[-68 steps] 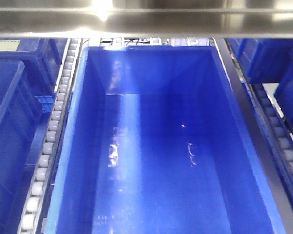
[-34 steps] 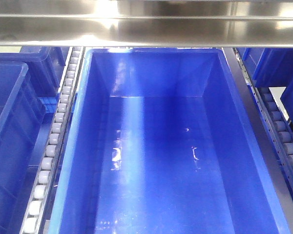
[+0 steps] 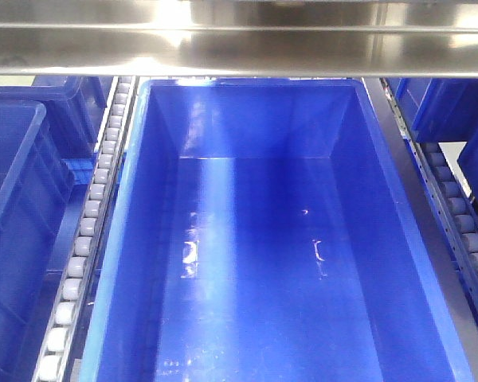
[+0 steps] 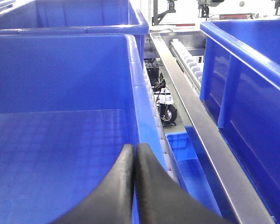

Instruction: Pour parts from conveyor to right shelf

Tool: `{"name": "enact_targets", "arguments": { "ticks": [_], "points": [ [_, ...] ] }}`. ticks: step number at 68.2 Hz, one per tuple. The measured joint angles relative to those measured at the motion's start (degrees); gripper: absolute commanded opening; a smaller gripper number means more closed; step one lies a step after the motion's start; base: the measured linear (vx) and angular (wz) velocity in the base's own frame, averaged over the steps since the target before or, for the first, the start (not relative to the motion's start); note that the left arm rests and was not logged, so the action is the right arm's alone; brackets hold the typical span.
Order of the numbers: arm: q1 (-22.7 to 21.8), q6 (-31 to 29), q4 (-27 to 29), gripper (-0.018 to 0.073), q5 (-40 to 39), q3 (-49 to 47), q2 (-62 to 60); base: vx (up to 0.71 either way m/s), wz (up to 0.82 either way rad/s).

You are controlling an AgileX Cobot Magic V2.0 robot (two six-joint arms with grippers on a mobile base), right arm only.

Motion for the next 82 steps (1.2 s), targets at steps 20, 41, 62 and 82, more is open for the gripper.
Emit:
{"name": "enact_targets", "arguments": {
  "ticks": [20,41,62,82],
  "points": [
    [0.0,0.2,0.0,-0.0006,0.0,0.0,0.0,0.00,0.00],
    [0.0,0.2,0.0,-0.0006,0.0,0.0,0.0,0.00,0.00],
    [0.0,0.2,0.1,-0.0006,0.0,0.0,0.0,0.00,0.00],
    [2.2,0.5,0.2,-0.0006,4.7,-7.4,8.0,0.00,0.00]
  ]
}}
